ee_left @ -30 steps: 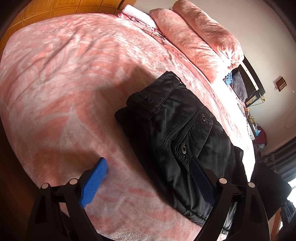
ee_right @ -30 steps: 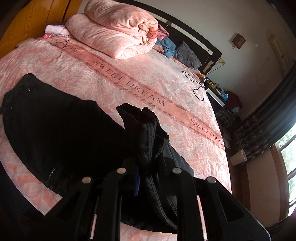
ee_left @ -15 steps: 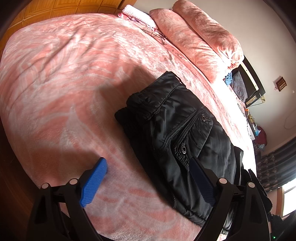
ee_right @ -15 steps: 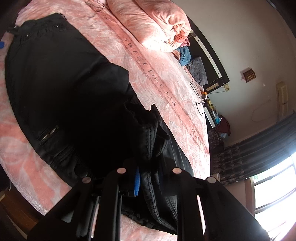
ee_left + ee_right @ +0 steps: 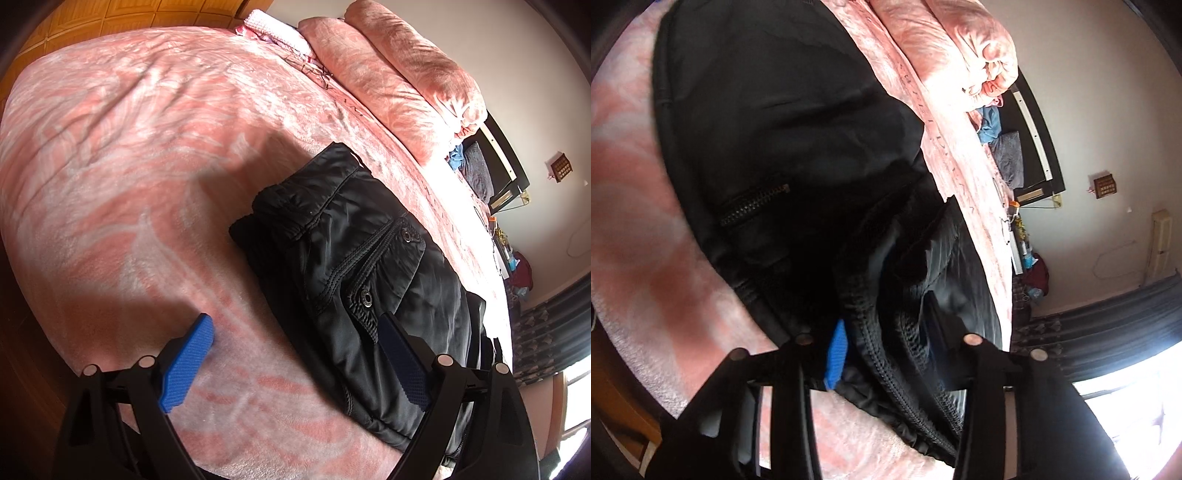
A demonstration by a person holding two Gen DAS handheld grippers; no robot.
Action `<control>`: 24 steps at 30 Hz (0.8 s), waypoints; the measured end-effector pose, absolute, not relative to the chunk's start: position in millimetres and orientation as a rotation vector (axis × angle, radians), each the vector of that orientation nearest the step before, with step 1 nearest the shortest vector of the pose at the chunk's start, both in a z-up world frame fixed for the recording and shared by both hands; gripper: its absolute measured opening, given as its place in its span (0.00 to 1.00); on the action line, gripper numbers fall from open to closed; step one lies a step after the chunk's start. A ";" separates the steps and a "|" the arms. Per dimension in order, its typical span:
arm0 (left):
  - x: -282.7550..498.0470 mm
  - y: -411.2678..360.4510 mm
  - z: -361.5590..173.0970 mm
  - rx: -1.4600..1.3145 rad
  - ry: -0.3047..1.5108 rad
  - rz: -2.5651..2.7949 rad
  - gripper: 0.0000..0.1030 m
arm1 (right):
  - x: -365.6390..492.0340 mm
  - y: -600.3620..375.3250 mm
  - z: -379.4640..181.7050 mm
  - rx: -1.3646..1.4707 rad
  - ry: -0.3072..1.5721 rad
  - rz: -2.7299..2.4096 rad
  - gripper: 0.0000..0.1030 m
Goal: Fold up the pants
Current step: 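Lay the pant leg over the stack and open the right gripper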
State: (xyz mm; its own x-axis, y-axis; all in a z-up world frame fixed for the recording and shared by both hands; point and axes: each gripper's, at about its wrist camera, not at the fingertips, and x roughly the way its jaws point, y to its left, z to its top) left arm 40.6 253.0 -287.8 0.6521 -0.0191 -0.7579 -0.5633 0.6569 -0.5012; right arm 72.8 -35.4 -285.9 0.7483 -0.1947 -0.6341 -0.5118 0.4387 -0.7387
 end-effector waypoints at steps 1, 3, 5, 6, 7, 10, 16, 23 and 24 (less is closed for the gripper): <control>40.3 253.1 -287.9 -0.807 0.814 0.350 0.88 | 74.0 -39.2 -272.7 -1.048 0.775 0.273 0.55; 40.2 253.1 -287.8 -0.809 0.812 0.349 0.88 | 81.3 -47.9 -243.1 -0.878 0.844 0.340 0.70; 40.0 253.0 -287.5 -0.810 0.810 0.349 0.88 | 98.6 -61.5 -214.8 -0.693 0.904 0.360 0.70; 39.5 252.6 -287.2 -0.810 0.807 0.349 0.88 | 111.6 -66.7 -207.0 -0.628 0.935 0.338 0.69; 39.2 252.2 -286.8 -0.810 0.805 0.348 0.88 | 125.1 -71.2 -204.5 -0.572 0.981 0.314 0.66; 39.1 251.7 -286.6 -0.812 0.805 0.344 0.88 | 155.5 -75.1 -213.5 -0.481 1.097 0.297 0.55; 37.0 254.7 -286.8 -0.824 0.800 0.336 0.88 | 168.7 -73.1 -234.5 -0.460 1.216 0.308 0.24; 37.3 254.9 -287.6 -0.824 0.800 0.330 0.88 | 157.1 -82.3 -197.2 -0.378 1.128 0.359 0.02; 37.3 254.9 -287.8 -0.826 0.801 0.330 0.88 | 152.8 -82.7 -189.1 -0.366 1.108 0.376 0.02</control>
